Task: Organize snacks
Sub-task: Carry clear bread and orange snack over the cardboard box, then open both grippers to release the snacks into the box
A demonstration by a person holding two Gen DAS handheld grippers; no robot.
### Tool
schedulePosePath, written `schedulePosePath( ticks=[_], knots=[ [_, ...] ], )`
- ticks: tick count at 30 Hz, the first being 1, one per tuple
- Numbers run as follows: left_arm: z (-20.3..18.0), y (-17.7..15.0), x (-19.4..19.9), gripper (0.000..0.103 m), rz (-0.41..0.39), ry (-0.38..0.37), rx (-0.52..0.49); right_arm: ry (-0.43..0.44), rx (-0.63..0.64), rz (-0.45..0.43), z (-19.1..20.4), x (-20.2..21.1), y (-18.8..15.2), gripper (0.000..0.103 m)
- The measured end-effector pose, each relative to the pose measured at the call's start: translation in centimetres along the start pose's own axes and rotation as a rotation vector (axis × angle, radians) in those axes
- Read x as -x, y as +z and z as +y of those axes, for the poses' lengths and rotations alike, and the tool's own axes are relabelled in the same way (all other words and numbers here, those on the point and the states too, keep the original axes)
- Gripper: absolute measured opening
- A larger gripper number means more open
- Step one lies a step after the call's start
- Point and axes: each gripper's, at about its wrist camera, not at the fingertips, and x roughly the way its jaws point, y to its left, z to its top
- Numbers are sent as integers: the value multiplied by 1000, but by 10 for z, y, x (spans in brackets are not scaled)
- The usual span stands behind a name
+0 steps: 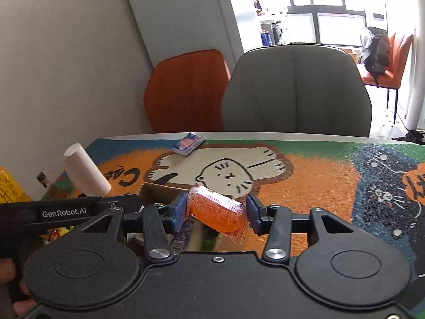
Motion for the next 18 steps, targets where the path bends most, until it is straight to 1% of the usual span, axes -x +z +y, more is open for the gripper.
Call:
schedulePosePath(
  ticks=[2, 9, 12, 14, 18],
  knots=[
    [6, 0, 5, 64, -8, 16, -1, 12, 7, 4, 6, -2, 0, 45],
    [26, -6, 17, 68, 0, 36, 13, 53, 35, 20, 27, -9, 0, 45],
    [34, -12, 24, 71, 3, 53, 17, 68, 40, 31, 34, -9, -2, 45],
    [40, -17, 28, 75, 3, 63, 20, 80, 37, 37, 38, -9, -3, 45],
    [49, -24, 35, 76, 7, 83, 39, 106, 37, 53, 46, -9, -7, 46]
  ],
)
